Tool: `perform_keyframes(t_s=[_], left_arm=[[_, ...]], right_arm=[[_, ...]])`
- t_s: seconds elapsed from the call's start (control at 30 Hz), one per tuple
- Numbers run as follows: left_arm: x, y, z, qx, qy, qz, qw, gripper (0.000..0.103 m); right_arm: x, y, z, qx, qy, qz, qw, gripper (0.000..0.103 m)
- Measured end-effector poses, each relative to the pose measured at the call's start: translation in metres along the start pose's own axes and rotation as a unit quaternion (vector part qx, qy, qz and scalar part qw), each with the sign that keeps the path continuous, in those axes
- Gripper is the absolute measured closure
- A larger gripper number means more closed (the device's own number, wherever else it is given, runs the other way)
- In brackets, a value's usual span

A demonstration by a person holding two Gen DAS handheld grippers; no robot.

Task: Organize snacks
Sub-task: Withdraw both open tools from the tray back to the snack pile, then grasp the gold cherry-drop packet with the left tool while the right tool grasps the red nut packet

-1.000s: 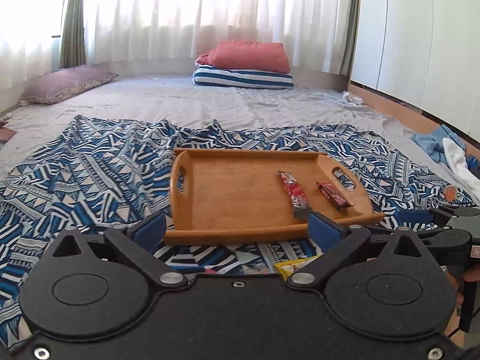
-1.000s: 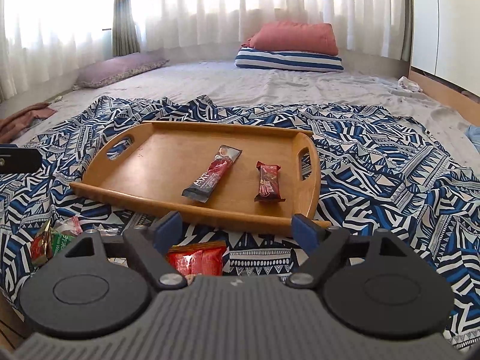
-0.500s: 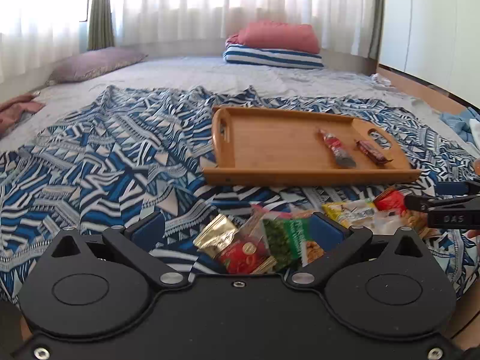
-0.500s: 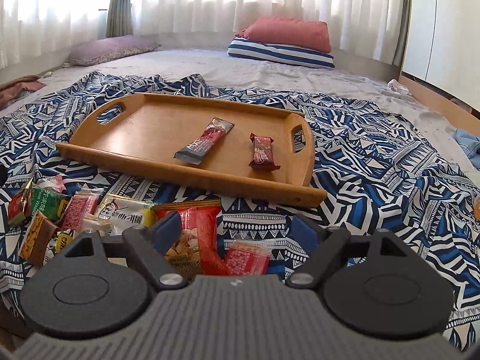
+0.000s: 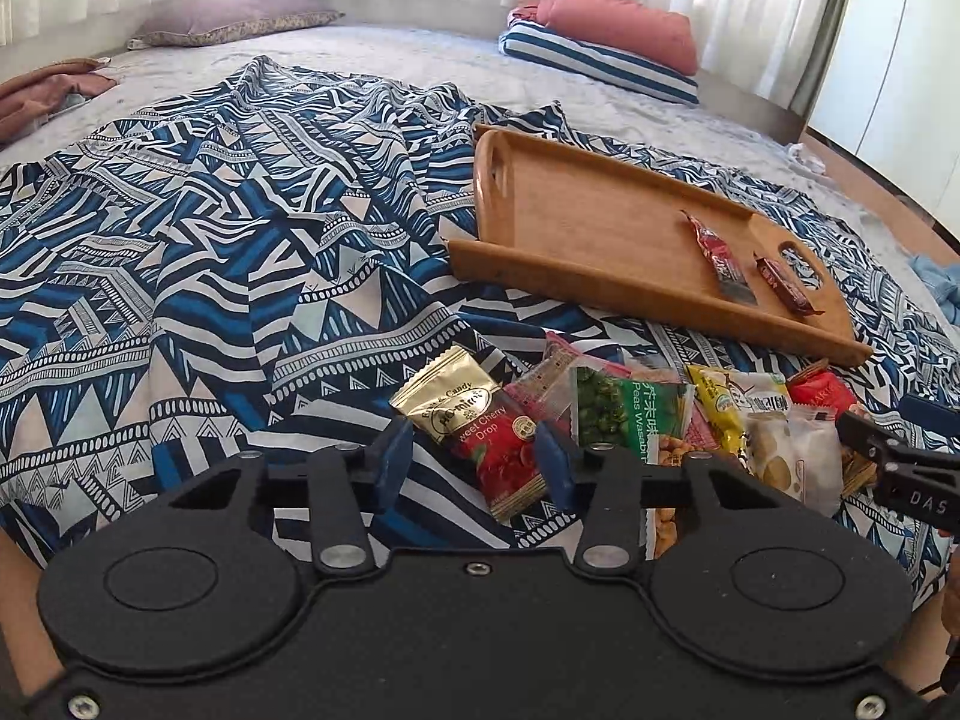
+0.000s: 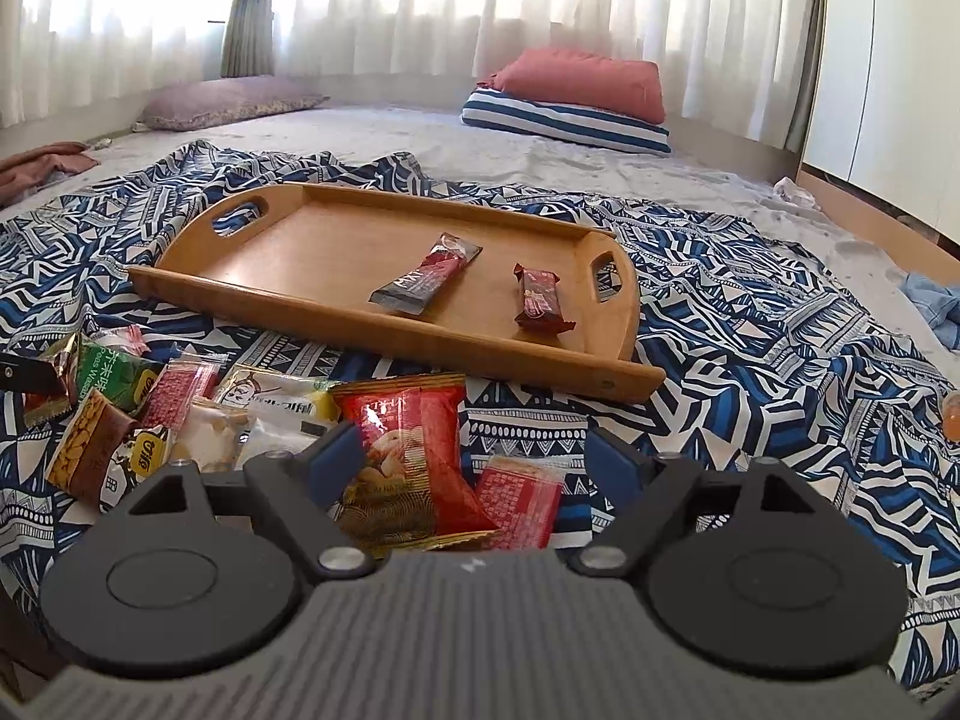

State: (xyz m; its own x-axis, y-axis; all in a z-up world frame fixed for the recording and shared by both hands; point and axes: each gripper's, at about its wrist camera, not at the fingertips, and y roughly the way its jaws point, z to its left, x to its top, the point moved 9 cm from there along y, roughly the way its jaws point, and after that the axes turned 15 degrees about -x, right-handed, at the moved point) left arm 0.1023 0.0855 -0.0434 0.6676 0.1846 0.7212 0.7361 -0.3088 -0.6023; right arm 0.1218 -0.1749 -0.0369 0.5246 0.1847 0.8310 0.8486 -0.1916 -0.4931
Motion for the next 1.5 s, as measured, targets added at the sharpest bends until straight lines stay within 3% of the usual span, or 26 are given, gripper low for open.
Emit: perform_keyframes(t_s=[0.13,0.2,0.37,0.47,0.53,0.63,0.87,0.9,0.97,1.0,1.03,1.17,1.23,1.27,1.3,1.5], left_arm=[[0.001,0.005,-0.003,0.002,-0.004,0.0,1.0,0.058],[0.001,0.007,-0.004,0.003,-0.004,-0.004,1.0,0.052],[0.001,0.01,-0.006,0.011,0.008,-0.01,0.9999,0.052],[0.002,0.009,-0.004,0.012,0.003,-0.017,0.9998,0.062],[0.004,0.007,-0.004,0.009,0.001,-0.026,0.9996,0.078],[0.009,0.004,-0.004,0.012,0.006,-0.032,0.9994,0.083],[0.01,0.003,-0.002,0.012,0.011,-0.027,0.9995,0.087],[0.009,0.002,-0.002,0.022,0.016,-0.024,0.9994,0.083],[0.008,0.001,0.0,0.049,0.015,-0.02,0.9985,0.065],[0.008,0.0,0.0,0.056,0.009,-0.02,0.9982,0.051],[0.008,0.001,0.0,0.056,0.0,-0.023,0.9982,0.047],[0.008,0.008,-0.001,0.036,-0.044,-0.027,0.998,0.047],[0.007,0.013,-0.001,0.037,-0.052,-0.026,0.9976,0.052],[0.008,0.015,-0.001,0.036,-0.053,-0.029,0.9975,0.058],[0.008,0.016,-0.001,0.035,-0.054,-0.032,0.9974,0.071],[0.011,0.007,-0.004,0.041,-0.033,-0.039,0.9979,0.075]], right_arm=[[-0.002,0.0,0.01,-0.007,-0.02,-0.007,1.0,0.013],[-0.003,0.001,0.013,-0.007,-0.024,-0.006,1.0,0.013],[-0.007,0.005,0.019,-0.005,-0.025,0.004,1.0,0.013],[-0.008,0.006,0.018,-0.006,-0.02,0.006,1.0,0.013],[-0.008,0.007,0.018,-0.004,-0.013,0.009,1.0,0.013],[-0.008,0.008,0.017,0.003,-0.004,0.014,1.0,0.013],[-0.007,0.006,0.022,0.02,-0.001,0.014,1.0,0.029],[-0.007,0.005,0.023,0.02,-0.003,0.012,1.0,0.03],[-0.005,0.003,0.025,0.019,-0.01,0.008,1.0,0.034],[-0.005,0.003,0.027,0.019,-0.012,0.006,1.0,0.034],[-0.004,0.002,0.027,0.018,-0.014,0.004,1.0,0.034],[-0.004,0.002,0.029,0.013,-0.015,0.001,1.0,0.035],[-0.005,0.002,0.028,0.015,-0.011,0.004,1.0,0.037],[-0.005,0.002,0.028,0.017,-0.011,0.006,1.0,0.044],[-0.006,0.002,0.029,0.016,-0.011,0.008,1.0,0.046],[-0.005,-0.002,0.029,0.015,-0.013,0.002,1.0,0.053]])
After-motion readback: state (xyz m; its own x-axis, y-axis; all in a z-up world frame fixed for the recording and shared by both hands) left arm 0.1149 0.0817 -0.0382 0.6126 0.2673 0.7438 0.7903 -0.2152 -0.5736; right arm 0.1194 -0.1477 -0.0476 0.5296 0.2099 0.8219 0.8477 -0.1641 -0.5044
